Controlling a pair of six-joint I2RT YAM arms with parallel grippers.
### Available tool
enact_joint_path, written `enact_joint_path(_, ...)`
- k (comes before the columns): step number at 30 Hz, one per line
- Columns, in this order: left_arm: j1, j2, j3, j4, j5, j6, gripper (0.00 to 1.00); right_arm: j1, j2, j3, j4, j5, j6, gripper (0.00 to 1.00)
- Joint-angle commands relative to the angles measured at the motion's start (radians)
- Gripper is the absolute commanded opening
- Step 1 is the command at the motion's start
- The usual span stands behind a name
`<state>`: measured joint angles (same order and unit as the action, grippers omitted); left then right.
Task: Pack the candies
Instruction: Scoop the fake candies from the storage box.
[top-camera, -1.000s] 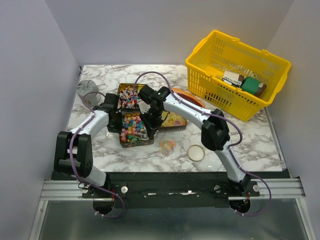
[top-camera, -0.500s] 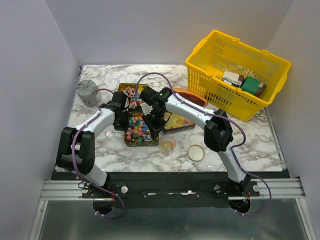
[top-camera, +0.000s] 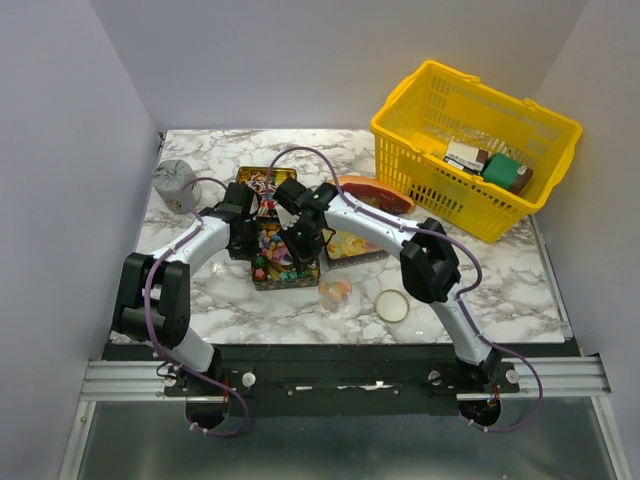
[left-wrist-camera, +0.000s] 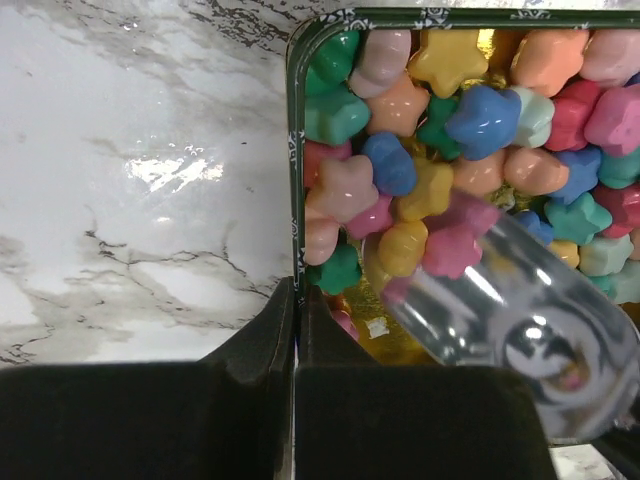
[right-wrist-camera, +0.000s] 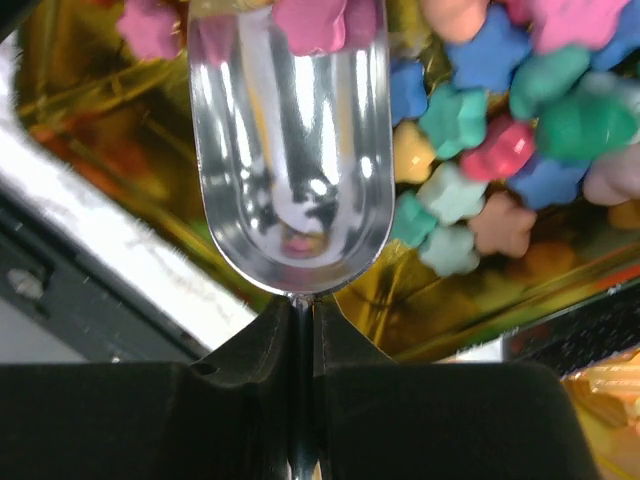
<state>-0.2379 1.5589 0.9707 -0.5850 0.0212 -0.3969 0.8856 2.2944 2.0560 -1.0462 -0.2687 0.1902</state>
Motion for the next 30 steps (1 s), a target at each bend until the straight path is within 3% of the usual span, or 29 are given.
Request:
enact_joint_path(1, -0.006, 0.007, 0.026, 0.053, 0.054, -0.028, 0.0, -0.005, 0.057, -0.06, 0.084, 0.166, 0.043, 0.01)
enact_joint_path(12, -0.006, 0.01, 0.017, 0.06, 0.06, -0.019, 0.0, -0.005, 0.102, -0.023, 0.181, 0.243, 0.023, 0.01)
enact_joint_path(21, -0.008, 0.013, 0.013, 0.062, 0.059, -0.019, 0.0, -0.007, 0.06, -0.122, 0.36, 0.26, -0.057, 0.01)
enact_joint_path(30, -0.006, 0.012, 0.026, 0.054, 0.042, -0.028, 0.0, -0.007, -0.018, -0.244, 0.425, 0.278, -0.086, 0.01)
